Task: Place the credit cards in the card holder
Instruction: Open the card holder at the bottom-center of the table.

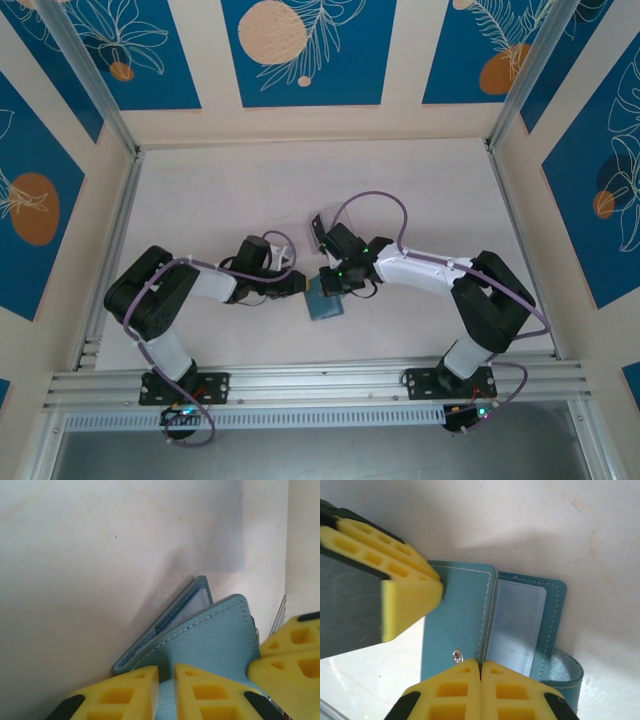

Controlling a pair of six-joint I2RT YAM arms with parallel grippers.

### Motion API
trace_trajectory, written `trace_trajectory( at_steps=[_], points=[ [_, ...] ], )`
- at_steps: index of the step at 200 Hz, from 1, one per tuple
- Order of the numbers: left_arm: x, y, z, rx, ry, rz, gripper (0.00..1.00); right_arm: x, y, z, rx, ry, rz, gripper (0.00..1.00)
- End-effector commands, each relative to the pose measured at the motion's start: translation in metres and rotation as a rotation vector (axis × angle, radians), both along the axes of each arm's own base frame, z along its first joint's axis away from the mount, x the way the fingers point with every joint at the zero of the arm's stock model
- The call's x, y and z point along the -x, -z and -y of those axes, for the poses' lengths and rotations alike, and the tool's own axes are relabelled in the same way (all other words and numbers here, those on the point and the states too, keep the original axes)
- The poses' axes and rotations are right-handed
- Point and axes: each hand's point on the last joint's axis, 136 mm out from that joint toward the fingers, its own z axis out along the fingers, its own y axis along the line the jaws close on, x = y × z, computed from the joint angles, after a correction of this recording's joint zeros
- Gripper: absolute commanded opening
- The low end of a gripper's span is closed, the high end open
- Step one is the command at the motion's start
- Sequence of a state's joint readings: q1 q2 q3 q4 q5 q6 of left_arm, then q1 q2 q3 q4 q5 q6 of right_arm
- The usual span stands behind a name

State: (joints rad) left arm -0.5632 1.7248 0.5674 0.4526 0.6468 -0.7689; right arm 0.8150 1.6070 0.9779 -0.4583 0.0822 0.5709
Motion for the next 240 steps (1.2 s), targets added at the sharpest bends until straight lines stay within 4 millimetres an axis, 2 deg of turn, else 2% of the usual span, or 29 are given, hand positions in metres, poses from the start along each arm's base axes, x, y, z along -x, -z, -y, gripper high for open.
trace_trajectory(
  at_steps=[1,30,61,75,89,104,129,142,166,190,221,240],
  points=[
    [0.021,0.04,-0.005,-0.115,-0.004,-0.089,0.18,-0.003,-0.023,-0.011,-0.023,-0.03,0.065,0.0],
    [0.023,0.031,0.006,-0.077,0.009,-0.086,0.18,-0.008,-0.022,0.003,0.055,0.013,0.1,0.0],
    [0.019,0.002,0.015,0.006,0.008,-0.063,0.24,-0.018,-0.02,0.054,0.312,0.135,0.166,0.0],
    [0.016,-0.01,0.016,0.023,0.004,-0.053,0.27,-0.019,-0.025,0.066,0.38,0.157,0.206,0.0],
    [0.014,-0.018,0.016,0.034,-0.001,-0.046,0.29,-0.018,-0.028,0.068,0.428,0.151,0.231,0.0],
    [0.014,-0.02,0.015,0.016,0.004,-0.051,0.3,-0.015,-0.028,0.063,0.467,0.129,0.247,0.0],
    [0.016,-0.012,0.01,-0.031,0.003,-0.067,0.29,-0.012,-0.026,0.044,0.504,0.083,0.26,0.0],
    [0.019,-0.008,0.008,-0.043,0.002,-0.076,0.29,-0.009,-0.025,0.03,0.482,0.049,0.247,0.07],
    [0.023,-0.004,0.004,-0.053,-0.002,-0.087,0.29,-0.002,-0.025,0.004,0.387,-0.007,0.216,0.2],
    [0.024,-0.002,0.003,-0.055,-0.006,-0.092,0.29,0.005,-0.029,-0.014,0.246,-0.032,0.162,0.24],
    [0.024,0.001,0.005,-0.048,-0.003,-0.099,0.29,0.009,-0.039,-0.025,0.115,-0.047,0.121,0.3],
    [0.023,0.002,0.007,-0.035,-0.003,-0.106,0.29,0.012,-0.037,-0.028,0.072,-0.054,0.085,0.33]
  ],
)
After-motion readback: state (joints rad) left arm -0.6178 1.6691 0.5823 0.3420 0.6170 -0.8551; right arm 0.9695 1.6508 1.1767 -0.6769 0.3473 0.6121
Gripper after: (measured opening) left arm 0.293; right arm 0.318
